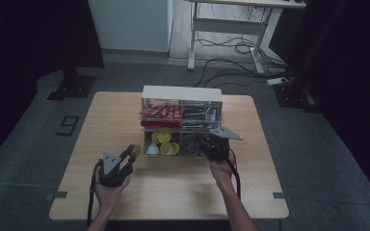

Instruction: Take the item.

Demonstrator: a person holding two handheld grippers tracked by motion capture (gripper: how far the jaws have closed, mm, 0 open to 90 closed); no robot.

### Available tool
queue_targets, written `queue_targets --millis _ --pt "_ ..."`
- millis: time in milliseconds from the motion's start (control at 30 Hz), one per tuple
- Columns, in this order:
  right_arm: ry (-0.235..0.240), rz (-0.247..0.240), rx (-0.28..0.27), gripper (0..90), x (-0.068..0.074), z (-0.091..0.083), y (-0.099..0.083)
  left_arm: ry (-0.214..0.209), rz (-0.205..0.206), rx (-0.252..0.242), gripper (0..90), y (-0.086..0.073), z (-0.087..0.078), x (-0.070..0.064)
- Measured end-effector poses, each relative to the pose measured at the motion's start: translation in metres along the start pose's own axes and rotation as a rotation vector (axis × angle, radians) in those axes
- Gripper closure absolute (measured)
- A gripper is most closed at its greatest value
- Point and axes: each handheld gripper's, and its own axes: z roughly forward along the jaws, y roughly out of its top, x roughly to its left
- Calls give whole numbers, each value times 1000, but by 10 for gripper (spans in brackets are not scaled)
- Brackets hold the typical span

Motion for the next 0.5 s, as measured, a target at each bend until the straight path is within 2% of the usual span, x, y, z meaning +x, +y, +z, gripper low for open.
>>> queue_targets --millis 500 --pt "-1 2 -1 864 0 0 0 7 -16 54 647 -19 -3 7"
